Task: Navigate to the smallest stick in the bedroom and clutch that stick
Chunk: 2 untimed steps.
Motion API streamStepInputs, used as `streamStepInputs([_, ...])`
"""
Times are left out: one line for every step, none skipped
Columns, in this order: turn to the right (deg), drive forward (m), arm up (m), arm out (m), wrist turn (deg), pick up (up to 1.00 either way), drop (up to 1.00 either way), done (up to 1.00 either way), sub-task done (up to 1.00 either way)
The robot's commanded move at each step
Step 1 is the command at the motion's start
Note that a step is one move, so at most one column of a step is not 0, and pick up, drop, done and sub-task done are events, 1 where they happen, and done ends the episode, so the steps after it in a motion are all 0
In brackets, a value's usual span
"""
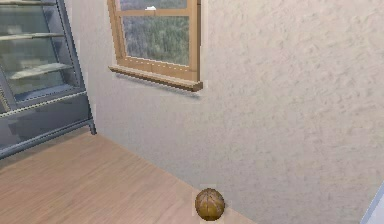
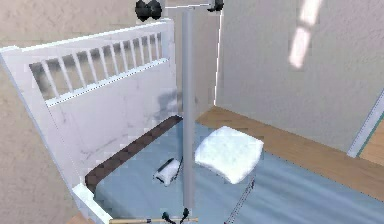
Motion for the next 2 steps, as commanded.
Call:
streamStepInputs([0.0,0.00,0.00,0.00,0.0,1.00,0.00,0.00,0.00])
streamStepInputs([0.0,0.00,0.10,0.00,0.0,0.00,0.00,0.00,0.00])
